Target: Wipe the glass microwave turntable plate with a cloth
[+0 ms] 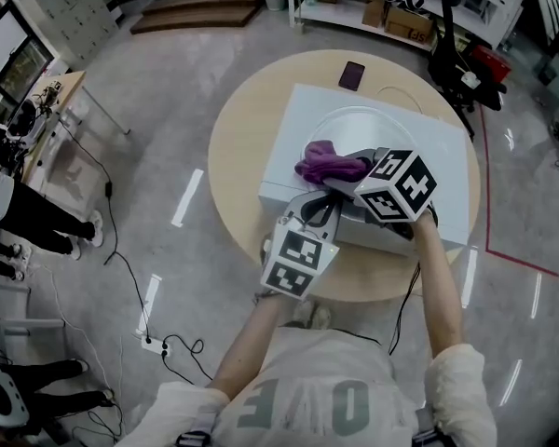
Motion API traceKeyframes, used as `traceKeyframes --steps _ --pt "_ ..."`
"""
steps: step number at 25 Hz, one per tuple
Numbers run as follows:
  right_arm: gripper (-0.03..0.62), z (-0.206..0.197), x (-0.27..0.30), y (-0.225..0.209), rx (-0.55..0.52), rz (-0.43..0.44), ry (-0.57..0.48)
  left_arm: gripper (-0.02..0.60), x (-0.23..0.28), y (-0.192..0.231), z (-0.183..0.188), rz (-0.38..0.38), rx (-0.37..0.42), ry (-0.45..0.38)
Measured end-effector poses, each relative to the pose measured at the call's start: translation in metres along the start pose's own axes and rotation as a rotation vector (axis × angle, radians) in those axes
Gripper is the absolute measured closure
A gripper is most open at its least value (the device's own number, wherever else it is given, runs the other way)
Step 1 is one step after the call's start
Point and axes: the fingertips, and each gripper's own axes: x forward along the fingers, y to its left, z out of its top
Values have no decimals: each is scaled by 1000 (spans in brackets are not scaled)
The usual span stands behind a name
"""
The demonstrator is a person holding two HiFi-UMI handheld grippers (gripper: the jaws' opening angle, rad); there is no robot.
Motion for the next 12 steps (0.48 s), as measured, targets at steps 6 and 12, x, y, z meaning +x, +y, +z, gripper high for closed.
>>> traceKeyframes --steps 6,12 --pt "546 11 -19 -40 56 -87 -90 586 2 -3 2 -3 1 1" --pt "546 11 -36 -135 157 -318 -130 586 2 -6 2 -3 3 2"
